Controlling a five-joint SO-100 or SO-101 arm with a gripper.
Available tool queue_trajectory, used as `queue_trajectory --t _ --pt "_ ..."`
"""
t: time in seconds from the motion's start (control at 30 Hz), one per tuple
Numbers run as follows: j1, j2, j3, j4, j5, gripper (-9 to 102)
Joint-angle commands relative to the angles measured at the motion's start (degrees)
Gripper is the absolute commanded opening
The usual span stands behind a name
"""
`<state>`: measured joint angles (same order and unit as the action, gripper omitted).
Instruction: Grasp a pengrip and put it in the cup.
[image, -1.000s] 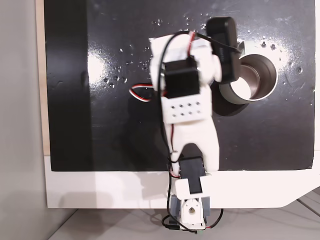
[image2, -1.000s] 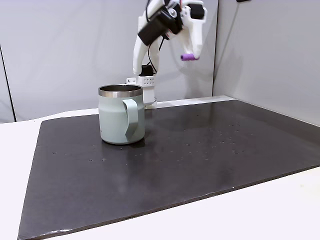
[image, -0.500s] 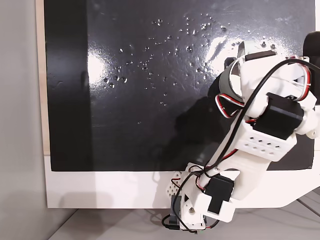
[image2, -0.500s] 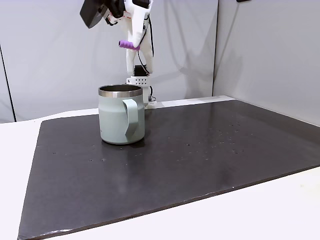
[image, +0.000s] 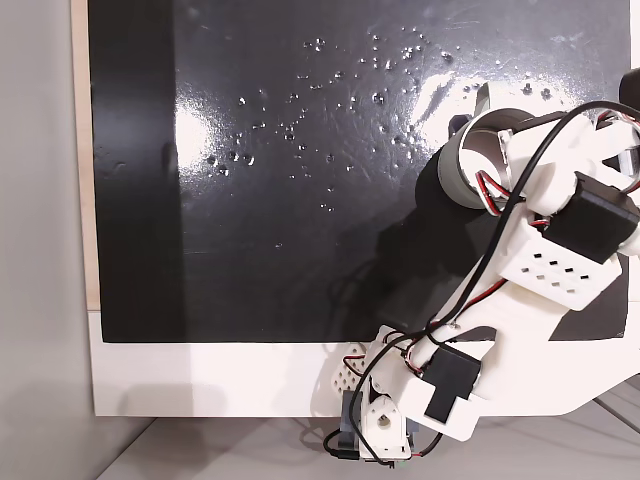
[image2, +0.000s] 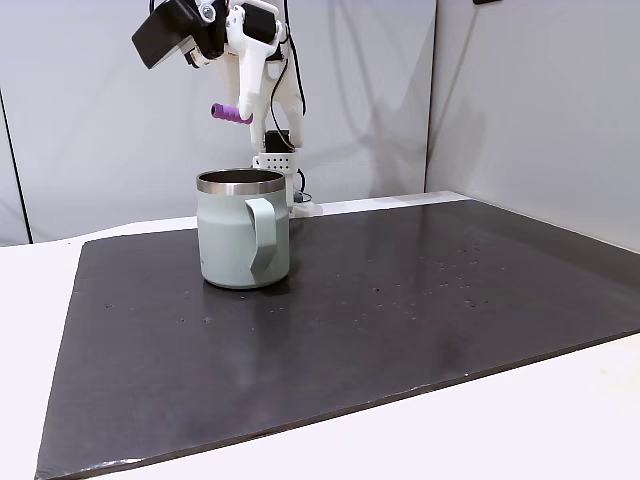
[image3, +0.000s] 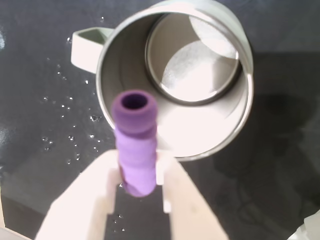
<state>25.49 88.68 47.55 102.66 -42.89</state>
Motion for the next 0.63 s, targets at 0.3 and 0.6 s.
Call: queue_trajectory --t 0.3,0.6 --pt "0.8 -1.0 -0.4 -0.7 0.7 20" --pt "0.5 -1.7 -2.6 -0.2 1.0 19"
